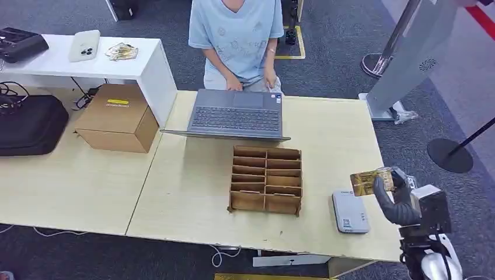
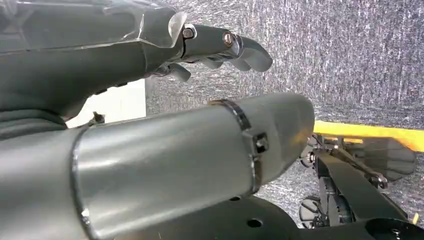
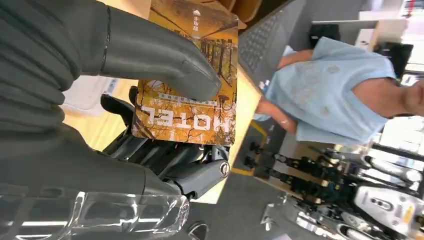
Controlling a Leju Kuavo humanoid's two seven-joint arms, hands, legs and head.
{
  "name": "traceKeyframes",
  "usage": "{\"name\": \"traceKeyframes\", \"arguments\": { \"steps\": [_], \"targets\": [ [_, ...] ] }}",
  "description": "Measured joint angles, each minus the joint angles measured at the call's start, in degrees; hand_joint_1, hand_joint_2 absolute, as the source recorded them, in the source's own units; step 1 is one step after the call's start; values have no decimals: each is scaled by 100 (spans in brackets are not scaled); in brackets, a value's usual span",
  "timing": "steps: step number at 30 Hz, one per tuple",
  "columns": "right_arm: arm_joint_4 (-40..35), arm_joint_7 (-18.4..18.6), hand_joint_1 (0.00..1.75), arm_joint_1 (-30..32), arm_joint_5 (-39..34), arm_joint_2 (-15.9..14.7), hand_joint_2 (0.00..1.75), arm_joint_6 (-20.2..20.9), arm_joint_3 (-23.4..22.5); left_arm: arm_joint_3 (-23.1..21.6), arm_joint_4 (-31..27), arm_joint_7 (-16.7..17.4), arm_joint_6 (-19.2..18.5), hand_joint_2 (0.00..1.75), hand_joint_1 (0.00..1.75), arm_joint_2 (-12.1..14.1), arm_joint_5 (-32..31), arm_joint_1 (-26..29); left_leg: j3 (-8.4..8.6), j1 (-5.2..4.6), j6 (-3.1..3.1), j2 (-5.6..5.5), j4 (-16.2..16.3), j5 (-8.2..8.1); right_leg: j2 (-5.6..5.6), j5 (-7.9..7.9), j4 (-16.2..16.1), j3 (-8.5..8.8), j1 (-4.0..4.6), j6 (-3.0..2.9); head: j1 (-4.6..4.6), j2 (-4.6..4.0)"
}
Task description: Pass the card to the sensor for recognition and then transmit it.
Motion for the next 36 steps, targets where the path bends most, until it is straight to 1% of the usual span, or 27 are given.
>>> {"name": "traceKeyframes", "arguments": {
  "steps": [7, 19, 27, 36],
  "targets": [
    [363, 157, 175, -25, 89, 20, 175, 50, -66, 0, 0, 0, -46, 0, 0, 2, 17, -7, -1, 0, 0, 0, 0, 0, 0, 0, 0, 0, 0, 0, 0, 0],
    [1014, 350, 175, -325, 159, 13, 175, 94, -256, 0, 0, 0, -48, 0, 0, 7, 68, -8, 0, 0, -1, -1, 0, 1, -1, 0, 0, 0, 0, 0, -2, 0],
    [1423, 385, 175, -347, 59, -28, 175, 155, -454, 0, 0, 0, -46, 0, 0, 20, 68, -9, 0, 0, 0, -1, 0, 0, -1, 0, 0, 0, 0, 0, -2, 0],
    [1630, 415, 175, -341, 65, -50, 175, 275, -557, 0, 0, 2, -28, 0, 0, 31, 52, -9, 1, 0, -1, 0, 0, 1, 0, 0, 0, 1, 0, 0, 0, 0]
  ]
}}
